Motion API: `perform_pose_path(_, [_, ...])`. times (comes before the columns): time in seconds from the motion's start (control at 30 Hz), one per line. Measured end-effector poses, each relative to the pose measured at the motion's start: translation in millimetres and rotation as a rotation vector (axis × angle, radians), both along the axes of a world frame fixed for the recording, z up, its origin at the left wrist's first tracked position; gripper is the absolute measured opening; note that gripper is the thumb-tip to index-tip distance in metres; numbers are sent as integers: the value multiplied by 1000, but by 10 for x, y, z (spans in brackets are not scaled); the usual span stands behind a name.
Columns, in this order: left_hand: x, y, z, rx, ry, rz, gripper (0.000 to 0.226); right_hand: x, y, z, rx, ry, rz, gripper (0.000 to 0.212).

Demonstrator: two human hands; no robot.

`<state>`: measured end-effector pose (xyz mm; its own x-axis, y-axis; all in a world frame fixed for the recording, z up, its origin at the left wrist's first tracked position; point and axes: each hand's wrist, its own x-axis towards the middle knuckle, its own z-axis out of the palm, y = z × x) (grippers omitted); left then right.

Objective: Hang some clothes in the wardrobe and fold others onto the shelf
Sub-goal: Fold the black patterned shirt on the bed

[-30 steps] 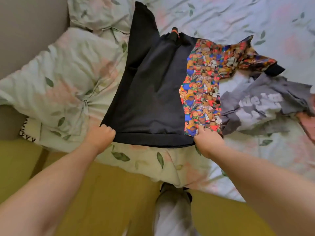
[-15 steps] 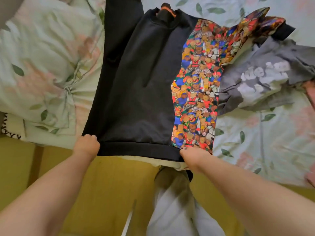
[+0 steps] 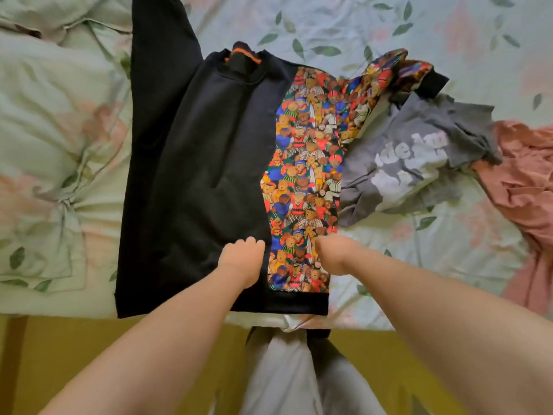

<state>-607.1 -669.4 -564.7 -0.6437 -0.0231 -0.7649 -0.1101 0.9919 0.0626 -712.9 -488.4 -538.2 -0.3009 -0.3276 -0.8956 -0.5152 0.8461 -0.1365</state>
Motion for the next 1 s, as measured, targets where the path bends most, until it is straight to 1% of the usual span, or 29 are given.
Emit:
perform_pose_path(0.07, [-378, 198, -43, 48, 84, 62, 39, -308, 75, -78, -40, 67, -143, 18])
perform_pose_path(0.13, [-786, 343, -119, 89, 185, 106, 43, -657, 169, -209, -125, 166, -348, 19])
perform_pose_path(0.2, [-1214, 397, -209, 100, 317, 144, 42, -1057, 226, -351, -243, 276, -649, 22])
perform_pose_path(0.27, [-1623, 397, -308, 120, 424, 184, 41, -1468, 256, -476, -389, 364, -980, 20])
perform_pose_path(0.33, [-2026, 370, -410, 121, 473, 197, 50, -1872, 263, -592, -519, 438, -1237, 12])
perform_pose_path(0.37, [-2227, 345, -458, 119, 476, 189, 59, -2064, 247, -634, -571, 442, -1354, 9])
perform_pose_path(0.4, [-2401, 308, -522, 118, 470, 183, 67, -2222, 221, -699, -618, 427, -1435, 11])
perform_pose_path(0.43, [-2553, 269, -589, 118, 462, 181, 77, -2337, 189, -769, -633, 381, -1509, 19])
perform_pose_path(0.47, [-2703, 228, -661, 121, 451, 176, 89, -2453, 164, -861, -632, 333, -1574, 32])
perform_pose_path(0.53, [-2943, 180, -779, 114, 413, 141, 113, -2555, 132, -1005, -615, 122, -1734, 54])
perform_pose_path(0.57, [-3042, 171, -844, 102, 387, 114, 123, -2574, 125, -1067, -638, 18, -1784, 58])
perform_pose_path(0.63, [-3177, 211, -956, 84, 322, 86, 135, -2598, 157, -1169, -687, -105, -1805, 56])
perform_pose_path(0.67, [-3210, 257, -1003, 78, 283, 84, 138, -2616, 172, -1210, -712, -150, -1815, 50])
perform_pose_path(0.73, [-3240, 365, -1088, 52, 208, 90, 142, -2651, 181, -1215, -783, -318, -1868, 44])
perform_pose_path(0.83, [-3302, 427, -1178, 6, 144, 109, 145, -2711, 134, -1119, -896, -517, -1902, 49])
perform_pose_path(0.93, [-3356, 411, -1202, -13, 113, 97, 146, -2728, 131, -1036, -1032, -757, -1968, 48])
perform_pose_path(1.0, [-3359, 418, -1203, -21, 95, 95, 145, -2718, 175, -1045, -1102, -866, -2020, 50])
